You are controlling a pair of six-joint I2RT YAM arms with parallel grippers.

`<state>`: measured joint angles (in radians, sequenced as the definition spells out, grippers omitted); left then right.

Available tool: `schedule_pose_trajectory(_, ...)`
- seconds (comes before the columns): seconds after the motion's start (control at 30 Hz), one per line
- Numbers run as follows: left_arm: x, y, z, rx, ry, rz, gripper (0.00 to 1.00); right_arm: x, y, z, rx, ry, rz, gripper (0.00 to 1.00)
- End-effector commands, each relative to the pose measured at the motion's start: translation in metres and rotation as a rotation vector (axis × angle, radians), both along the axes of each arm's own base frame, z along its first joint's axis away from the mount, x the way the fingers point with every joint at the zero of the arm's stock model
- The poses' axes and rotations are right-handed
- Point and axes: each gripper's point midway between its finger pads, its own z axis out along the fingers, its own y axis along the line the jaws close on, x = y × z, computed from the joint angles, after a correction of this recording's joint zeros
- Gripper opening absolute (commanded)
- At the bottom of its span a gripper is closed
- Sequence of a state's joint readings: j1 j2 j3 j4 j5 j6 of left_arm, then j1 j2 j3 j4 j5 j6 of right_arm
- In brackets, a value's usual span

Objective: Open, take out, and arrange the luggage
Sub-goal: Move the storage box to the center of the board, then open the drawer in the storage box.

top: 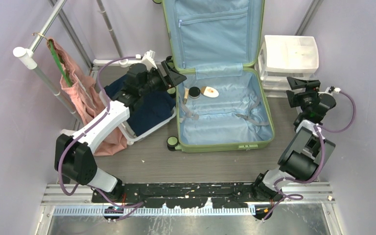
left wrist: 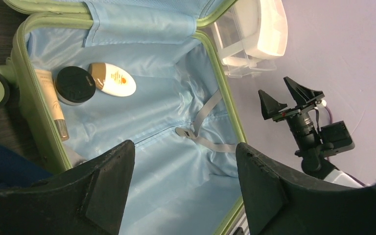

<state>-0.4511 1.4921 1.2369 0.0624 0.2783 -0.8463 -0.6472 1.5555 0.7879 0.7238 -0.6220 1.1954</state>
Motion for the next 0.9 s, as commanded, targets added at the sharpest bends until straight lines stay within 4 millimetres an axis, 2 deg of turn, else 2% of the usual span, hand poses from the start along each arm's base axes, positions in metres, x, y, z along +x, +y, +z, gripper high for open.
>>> schedule_pose_trajectory(0.0,-0.013,0.010,0.036,0.008,-0.097,-0.020,0.76,-0.023,0.017,0.009,-0.179,0.148,0.085,0.90)
schedule_pose_trajectory(0.13,-0.019,0.021,0.033,0.079,-0.093,-0.008,0.77,-0.052,0.026,0.017,-0.317,0.357,0.166,1.00)
schedule_pose_trajectory(0.2,-0.023,0.027,0.029,0.105,-0.092,-0.001,0.78,-0.059,0.028,0.021,-0.323,0.433,0.205,1.00)
schedule_pose_trajectory(0.3,-0.026,0.036,0.021,0.113,-0.085,0.018,0.82,-0.061,0.021,0.027,-0.297,0.491,0.168,1.00)
schedule_pose_trajectory(0.4,-0.027,0.043,0.013,0.099,-0.074,0.036,0.83,-0.058,0.001,0.029,-0.275,0.551,0.041,1.00)
schedule_pose_trajectory(0.57,-0.026,0.046,0.010,0.077,-0.066,0.047,0.83,-0.049,-0.022,0.015,-0.141,0.691,-0.072,1.00)
schedule_pose_trajectory(0.67,-0.024,0.044,0.010,0.081,-0.058,0.040,0.83,-0.036,-0.027,0.016,-0.150,0.687,-0.095,1.00)
schedule_pose_trajectory(0.87,-0.019,0.041,0.004,0.075,-0.032,0.035,0.83,-0.010,-0.023,0.018,-0.177,0.687,-0.083,1.00)
